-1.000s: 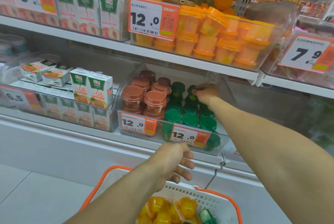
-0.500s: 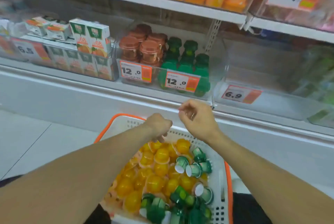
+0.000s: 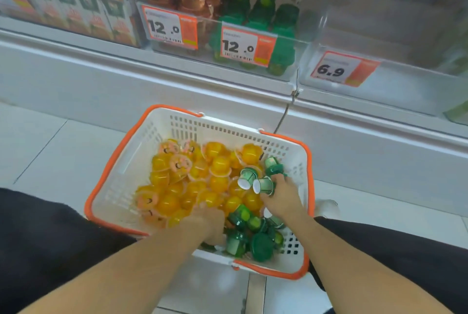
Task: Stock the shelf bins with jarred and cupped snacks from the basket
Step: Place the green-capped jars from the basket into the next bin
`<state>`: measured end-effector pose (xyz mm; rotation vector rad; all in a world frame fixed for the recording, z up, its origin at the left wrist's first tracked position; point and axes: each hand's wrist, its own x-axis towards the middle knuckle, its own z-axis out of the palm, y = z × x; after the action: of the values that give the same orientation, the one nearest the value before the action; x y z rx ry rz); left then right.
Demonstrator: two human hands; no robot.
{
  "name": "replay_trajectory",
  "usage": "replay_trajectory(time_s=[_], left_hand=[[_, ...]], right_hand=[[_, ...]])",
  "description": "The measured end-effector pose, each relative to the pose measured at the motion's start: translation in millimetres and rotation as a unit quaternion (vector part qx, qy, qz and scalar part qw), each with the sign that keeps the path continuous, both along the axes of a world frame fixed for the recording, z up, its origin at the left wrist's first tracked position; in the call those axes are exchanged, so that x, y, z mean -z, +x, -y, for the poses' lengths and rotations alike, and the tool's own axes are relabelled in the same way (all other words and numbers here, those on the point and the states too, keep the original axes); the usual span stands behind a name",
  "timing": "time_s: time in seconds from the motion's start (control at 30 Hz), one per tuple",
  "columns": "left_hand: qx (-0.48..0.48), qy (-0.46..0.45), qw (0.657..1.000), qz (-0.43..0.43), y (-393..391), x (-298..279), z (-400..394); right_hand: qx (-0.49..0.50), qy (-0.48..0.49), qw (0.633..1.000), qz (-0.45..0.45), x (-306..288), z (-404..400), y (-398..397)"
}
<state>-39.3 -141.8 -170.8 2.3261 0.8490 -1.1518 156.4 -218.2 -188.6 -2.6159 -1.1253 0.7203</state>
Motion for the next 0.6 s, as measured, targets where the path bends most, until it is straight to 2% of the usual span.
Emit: replay_trajectory(time_s=[0.1,0.23,0.3,0.33,0.37,0.4,0.47,0.5,0.53,0.6], left_hand=[[-0.009,-0.023,0.999,0.026,-6.3,-6.4,-3.0],[-0.125,-0.072,0.986,0.082,-13.5,-19.9,-18.5],[-0.204,-0.127,0.965,0.108,-20.5,-25.8,-38.1],[-0.277,-0.187,0.933,0.132,-24.4,-29.3,-48.9],[-0.361,-0.259,0.880,0.165,-26.5,-33.7,-57.4],[-0.448,-0.327,0.808,0.198,-27.6,-39.7,-63.0],[-0.569,-0.419,0.659,0.259,-27.9,-55.0,-71.0],[-0.592,-0.448,0.608,0.282,-26.5,-63.6,-73.7],[-0.594,-0.471,0.579,0.301,-24.4,-73.2,-75.4],[-0.580,-0.503,0.555,0.320,-19.3,-95.6,-76.4]], right_hand=[[-0.002,-0.029,1.000,0.010,3.4,-12.6,-8.9],[0.038,-0.005,0.999,-0.018,3.9,-26.8,-18.4],[0.081,0.020,0.995,-0.058,-4.5,-35.6,-18.7],[0.117,0.041,0.988,-0.096,-10.0,-40.9,-18.8],[0.159,0.070,0.972,-0.155,-18.1,-47.1,-19.8],[0.201,0.107,0.943,-0.244,-27.2,-53.8,-21.5],[0.228,0.179,0.847,-0.445,-51.6,-67.8,-26.7],[0.208,0.213,0.808,-0.509,-65.1,-73.5,-29.2],[0.179,0.244,0.776,-0.553,-79.2,-78.4,-32.0],[0.119,0.291,0.746,-0.586,-106.9,-86.6,-36.1]])
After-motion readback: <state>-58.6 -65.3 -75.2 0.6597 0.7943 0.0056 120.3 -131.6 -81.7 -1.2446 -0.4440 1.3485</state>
